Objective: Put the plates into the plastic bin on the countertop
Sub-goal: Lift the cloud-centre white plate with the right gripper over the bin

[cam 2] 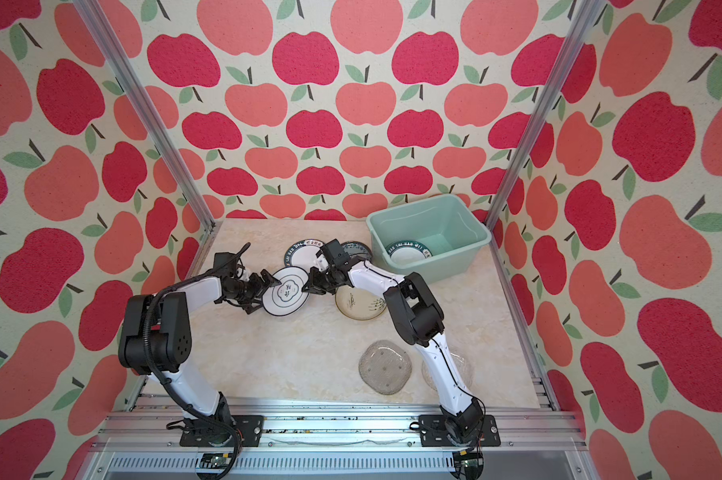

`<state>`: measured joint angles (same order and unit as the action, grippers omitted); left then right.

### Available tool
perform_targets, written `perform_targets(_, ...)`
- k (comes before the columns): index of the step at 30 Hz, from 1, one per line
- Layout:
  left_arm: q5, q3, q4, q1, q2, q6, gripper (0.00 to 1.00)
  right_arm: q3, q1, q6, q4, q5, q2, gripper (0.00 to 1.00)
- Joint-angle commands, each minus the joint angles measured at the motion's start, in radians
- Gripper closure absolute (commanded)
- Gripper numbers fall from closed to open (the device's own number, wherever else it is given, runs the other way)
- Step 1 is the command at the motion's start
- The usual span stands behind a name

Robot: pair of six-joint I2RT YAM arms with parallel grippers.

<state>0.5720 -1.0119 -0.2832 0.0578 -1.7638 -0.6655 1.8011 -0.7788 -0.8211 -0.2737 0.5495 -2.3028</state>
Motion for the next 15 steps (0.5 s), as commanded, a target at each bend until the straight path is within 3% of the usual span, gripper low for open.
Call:
perform_targets(1,-0.032,0.024,-0.062,-0.009,0.077,-0.025,0.01,0.005,-0.011,0.070,-0.096,-0.051,0.088,1.00)
perform_targets(8,-0.117,-0.033,-0.174,-0.023,0.343,-0.069,0.01,0.000,0.011,0.240,-0.317,-0.135,0.254,1.00)
perform_targets(15,-0.252,-0.213,-0.281,-0.147,0.557,-0.053,0.01,0.070,0.151,0.453,-0.556,-0.128,0.445,1.00)
